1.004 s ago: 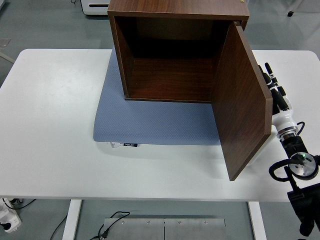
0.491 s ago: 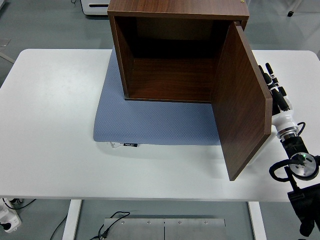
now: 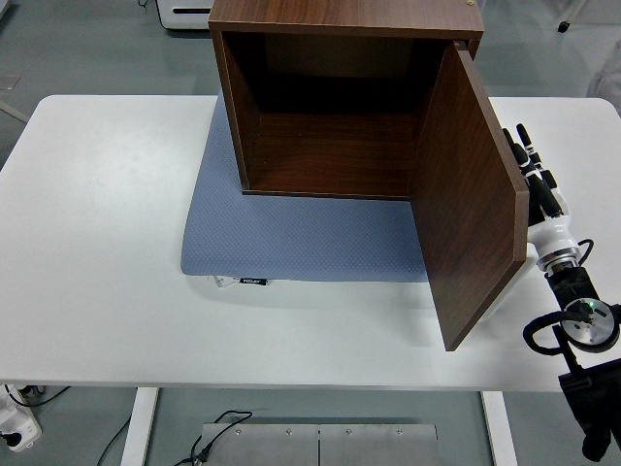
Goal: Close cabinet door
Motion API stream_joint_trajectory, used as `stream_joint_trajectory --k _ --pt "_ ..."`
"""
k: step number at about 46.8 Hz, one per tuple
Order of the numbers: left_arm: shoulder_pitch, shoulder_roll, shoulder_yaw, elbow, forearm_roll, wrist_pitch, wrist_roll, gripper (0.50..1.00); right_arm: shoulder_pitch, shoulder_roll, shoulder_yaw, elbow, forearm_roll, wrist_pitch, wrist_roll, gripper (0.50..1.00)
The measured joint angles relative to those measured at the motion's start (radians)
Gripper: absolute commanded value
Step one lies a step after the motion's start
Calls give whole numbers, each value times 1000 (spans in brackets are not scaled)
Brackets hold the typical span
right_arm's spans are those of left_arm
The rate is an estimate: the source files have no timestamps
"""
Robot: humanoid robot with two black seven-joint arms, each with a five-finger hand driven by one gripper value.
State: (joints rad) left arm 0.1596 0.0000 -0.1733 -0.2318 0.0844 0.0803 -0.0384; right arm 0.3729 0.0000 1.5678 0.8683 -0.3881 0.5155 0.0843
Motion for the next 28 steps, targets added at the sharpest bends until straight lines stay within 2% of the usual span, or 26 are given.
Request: stream_joint_trajectory --k 28 --pt "0 0 0 0 0 0 0 1000 -3 -20 0 2 -1 0 0 1000"
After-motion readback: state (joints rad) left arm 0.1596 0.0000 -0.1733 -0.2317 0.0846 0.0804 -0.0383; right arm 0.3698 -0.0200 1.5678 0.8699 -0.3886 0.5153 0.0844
